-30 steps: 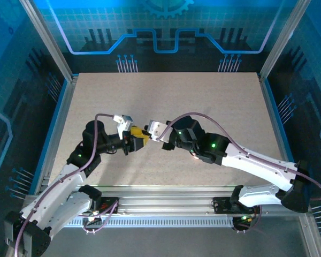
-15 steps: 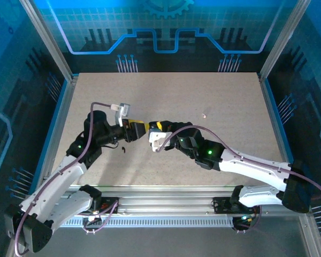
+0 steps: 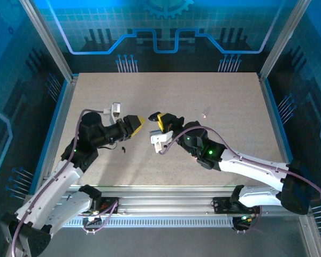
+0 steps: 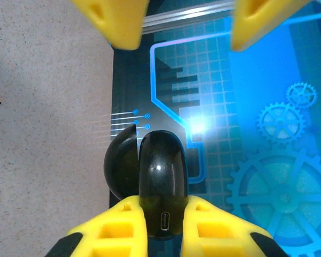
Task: Insert wireless bluetooth earbuds into charging case
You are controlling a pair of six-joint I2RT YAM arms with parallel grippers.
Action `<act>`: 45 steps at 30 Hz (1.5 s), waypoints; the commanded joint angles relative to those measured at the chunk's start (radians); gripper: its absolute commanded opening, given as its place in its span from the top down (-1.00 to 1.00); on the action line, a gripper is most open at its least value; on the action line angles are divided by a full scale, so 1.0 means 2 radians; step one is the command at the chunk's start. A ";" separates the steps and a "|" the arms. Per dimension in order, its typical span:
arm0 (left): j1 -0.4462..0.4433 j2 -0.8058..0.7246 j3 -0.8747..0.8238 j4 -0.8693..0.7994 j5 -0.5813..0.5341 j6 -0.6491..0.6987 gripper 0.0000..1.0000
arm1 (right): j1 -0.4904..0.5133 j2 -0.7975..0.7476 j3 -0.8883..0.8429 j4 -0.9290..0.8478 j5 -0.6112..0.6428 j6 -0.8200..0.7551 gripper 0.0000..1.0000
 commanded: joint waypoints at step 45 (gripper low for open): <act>-0.004 -0.042 -0.027 0.033 -0.042 0.226 -0.08 | -0.105 -0.043 0.084 -0.251 -0.237 0.347 0.76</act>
